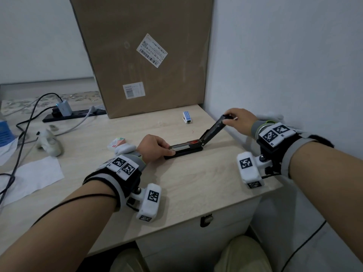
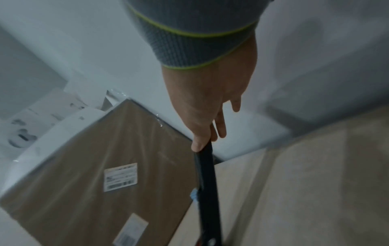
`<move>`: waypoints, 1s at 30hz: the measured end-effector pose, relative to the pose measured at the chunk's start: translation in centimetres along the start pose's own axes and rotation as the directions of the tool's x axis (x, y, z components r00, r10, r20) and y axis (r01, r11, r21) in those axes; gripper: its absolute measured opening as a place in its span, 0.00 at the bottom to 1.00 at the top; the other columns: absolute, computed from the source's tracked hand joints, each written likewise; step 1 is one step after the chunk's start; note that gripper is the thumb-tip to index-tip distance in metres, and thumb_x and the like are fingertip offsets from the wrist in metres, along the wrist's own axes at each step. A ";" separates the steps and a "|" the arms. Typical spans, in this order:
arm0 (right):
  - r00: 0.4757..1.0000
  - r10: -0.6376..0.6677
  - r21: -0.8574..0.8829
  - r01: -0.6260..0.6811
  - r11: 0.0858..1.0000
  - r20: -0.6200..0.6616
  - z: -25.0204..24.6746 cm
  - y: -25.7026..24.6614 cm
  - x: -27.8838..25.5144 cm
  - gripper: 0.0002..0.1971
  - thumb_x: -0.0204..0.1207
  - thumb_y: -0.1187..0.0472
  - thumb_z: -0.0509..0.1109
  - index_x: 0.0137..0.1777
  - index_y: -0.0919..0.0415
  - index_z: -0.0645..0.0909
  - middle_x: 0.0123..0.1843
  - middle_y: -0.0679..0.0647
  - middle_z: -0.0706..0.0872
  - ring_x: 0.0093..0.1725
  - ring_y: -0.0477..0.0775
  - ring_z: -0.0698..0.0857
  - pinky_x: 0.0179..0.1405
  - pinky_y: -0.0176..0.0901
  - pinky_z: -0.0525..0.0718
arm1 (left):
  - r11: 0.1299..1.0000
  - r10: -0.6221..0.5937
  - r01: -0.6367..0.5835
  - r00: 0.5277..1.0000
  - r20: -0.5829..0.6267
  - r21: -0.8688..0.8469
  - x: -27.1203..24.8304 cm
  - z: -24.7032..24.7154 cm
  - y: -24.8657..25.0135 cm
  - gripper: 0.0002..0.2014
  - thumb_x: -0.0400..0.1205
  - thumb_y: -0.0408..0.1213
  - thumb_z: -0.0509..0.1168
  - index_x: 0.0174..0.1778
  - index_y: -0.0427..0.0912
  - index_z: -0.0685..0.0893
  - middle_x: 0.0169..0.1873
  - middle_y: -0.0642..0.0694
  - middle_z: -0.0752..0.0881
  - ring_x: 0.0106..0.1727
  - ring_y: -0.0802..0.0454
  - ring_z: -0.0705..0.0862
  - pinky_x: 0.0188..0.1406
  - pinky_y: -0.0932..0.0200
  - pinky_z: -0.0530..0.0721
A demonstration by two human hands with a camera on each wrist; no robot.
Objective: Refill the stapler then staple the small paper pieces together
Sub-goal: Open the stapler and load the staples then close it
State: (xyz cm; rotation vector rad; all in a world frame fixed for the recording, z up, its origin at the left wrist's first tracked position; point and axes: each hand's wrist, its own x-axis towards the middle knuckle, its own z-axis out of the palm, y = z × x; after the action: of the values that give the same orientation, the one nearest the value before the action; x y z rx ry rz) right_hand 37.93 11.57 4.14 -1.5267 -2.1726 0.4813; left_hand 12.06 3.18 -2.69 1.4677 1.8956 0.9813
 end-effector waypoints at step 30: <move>0.988 0.061 -0.094 -0.048 0.994 0.142 2.6 -4.3 1.0 0.15 0.78 0.57 0.67 0.62 0.61 0.85 0.66 0.57 0.85 0.68 0.59 0.81 0.70 0.46 0.77 | 1.000 0.001 0.000 0.999 -0.032 0.027 0.1 -3.5 0.6 0.13 0.71 0.31 0.76 0.51 0.34 0.87 0.37 0.44 0.82 0.32 0.53 0.77 0.31 0.64 0.75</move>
State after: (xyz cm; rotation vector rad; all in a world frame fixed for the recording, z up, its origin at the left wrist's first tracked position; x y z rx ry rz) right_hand 32.86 10.99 4.31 -1.6495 -2.2952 0.5330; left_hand 9.66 2.61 -0.12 1.4760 1.9384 0.9886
